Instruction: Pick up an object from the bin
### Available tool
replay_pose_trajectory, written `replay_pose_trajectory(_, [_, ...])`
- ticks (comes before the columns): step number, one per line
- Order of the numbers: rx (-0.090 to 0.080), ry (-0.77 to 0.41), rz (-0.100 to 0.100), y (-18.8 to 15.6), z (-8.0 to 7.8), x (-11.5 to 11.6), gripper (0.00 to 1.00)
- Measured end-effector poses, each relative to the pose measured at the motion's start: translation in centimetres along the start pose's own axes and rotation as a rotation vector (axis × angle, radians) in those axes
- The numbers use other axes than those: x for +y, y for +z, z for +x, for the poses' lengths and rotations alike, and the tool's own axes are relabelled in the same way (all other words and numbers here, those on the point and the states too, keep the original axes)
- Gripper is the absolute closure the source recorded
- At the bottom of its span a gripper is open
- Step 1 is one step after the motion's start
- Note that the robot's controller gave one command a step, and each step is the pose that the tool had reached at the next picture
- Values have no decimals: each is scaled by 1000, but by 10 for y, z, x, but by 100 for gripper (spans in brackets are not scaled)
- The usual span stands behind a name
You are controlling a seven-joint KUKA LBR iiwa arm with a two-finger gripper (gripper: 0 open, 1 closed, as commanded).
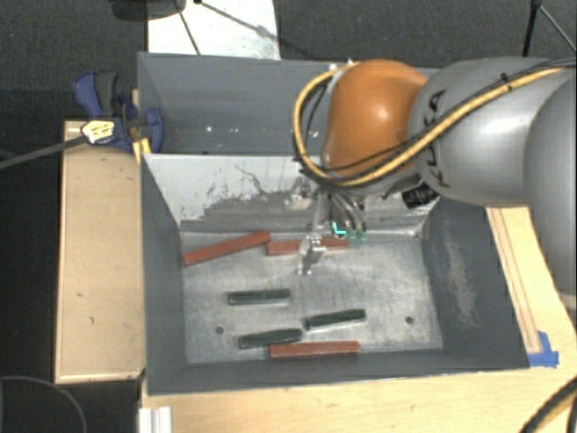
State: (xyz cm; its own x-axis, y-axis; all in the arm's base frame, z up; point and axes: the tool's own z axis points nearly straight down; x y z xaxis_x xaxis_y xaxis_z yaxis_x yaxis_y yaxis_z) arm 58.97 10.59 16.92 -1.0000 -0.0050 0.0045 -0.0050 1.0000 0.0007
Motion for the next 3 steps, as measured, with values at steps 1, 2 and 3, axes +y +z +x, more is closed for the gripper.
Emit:
replay_pose_trajectory(1, [-8,3,-1,-4,-2,-1,0])
replay_pose_trajectory(2, [-11,-114,0,44,1,40,0])
replay_pose_trajectory(3, [-2,-130,1,30,43,64,0])
